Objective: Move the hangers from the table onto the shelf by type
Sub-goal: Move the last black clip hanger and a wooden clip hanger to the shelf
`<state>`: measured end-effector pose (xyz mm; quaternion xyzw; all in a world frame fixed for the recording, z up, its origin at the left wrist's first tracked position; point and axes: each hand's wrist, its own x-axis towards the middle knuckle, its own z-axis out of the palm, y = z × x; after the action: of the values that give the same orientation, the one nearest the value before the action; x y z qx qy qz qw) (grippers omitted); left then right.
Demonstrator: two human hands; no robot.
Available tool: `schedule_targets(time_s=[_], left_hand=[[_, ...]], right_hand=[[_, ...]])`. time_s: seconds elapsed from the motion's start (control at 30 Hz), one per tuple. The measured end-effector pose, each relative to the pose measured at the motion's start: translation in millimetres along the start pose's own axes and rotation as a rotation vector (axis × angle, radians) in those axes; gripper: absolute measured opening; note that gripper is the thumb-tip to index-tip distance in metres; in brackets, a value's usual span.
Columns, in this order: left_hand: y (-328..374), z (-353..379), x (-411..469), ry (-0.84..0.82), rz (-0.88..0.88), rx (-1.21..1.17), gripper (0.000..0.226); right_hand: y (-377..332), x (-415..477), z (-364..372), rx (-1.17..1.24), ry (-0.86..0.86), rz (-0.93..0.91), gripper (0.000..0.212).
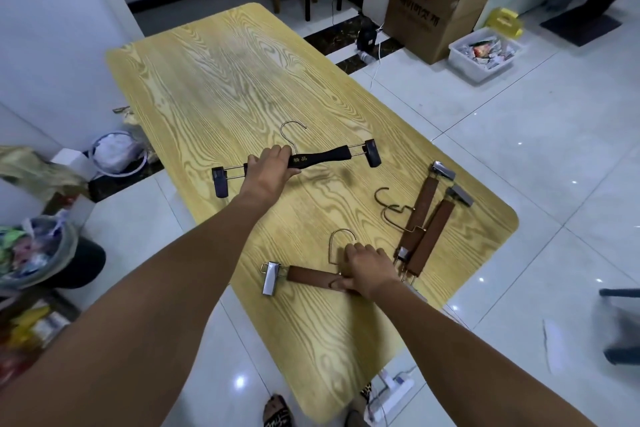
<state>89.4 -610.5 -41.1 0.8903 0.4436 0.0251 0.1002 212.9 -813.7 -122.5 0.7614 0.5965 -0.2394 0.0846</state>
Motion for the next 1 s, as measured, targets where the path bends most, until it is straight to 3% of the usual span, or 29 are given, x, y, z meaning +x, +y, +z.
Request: schedule_targets(time_s=[0.17,0.47,1.0], left_hand=[[1,2,-6,0.026,0.001,-0.007,0.04],[-5,-12,-10,0.07,-0.018,-0.031,0.037],[-24,-68,-26,0.174,-0.025,0.002,0.035]], right_hand=[[-6,-3,17,-0.049,-0.059,-0.013,0.067],[-15,-4,15,-0.086,0.012,-0.077,0.047],[-49,-2,-16,0.049,0.145,-0.175,0.04]])
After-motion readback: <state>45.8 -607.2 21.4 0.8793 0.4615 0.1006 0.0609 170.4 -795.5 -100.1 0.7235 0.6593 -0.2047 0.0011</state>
